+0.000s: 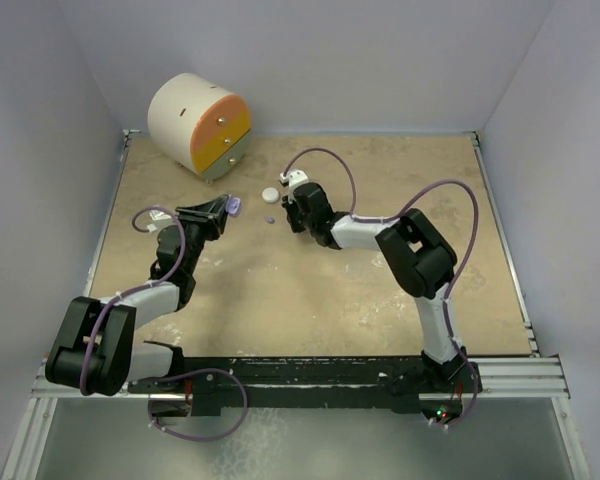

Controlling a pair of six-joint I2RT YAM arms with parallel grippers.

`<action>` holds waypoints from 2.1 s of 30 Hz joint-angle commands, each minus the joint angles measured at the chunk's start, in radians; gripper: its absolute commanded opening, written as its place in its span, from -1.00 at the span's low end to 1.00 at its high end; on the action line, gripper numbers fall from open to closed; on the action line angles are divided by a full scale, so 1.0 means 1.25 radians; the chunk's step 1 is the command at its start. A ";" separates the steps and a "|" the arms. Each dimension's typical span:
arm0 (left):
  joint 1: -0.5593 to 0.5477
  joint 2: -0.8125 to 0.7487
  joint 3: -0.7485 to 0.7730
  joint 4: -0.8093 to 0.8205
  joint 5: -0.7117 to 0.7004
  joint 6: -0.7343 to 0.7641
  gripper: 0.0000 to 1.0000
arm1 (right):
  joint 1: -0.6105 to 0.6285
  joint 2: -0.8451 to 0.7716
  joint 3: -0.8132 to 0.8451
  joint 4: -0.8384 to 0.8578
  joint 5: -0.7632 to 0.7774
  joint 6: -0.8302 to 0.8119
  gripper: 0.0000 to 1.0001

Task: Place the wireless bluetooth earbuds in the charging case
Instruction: Pick up the earbud from the center of the board, then place the earbud in the charging case.

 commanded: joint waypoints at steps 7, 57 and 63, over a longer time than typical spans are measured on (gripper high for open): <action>0.006 0.028 0.064 0.031 0.052 -0.024 -1.00 | 0.002 -0.233 -0.117 0.282 -0.068 -0.046 -1.00; -0.038 0.179 0.212 -0.020 0.141 -0.132 -1.00 | 0.002 -0.108 -0.351 1.540 -0.434 -0.361 -1.00; -0.043 0.202 0.221 -0.022 0.153 -0.129 -1.00 | 0.002 -0.111 -0.352 1.566 -0.456 -0.366 -1.00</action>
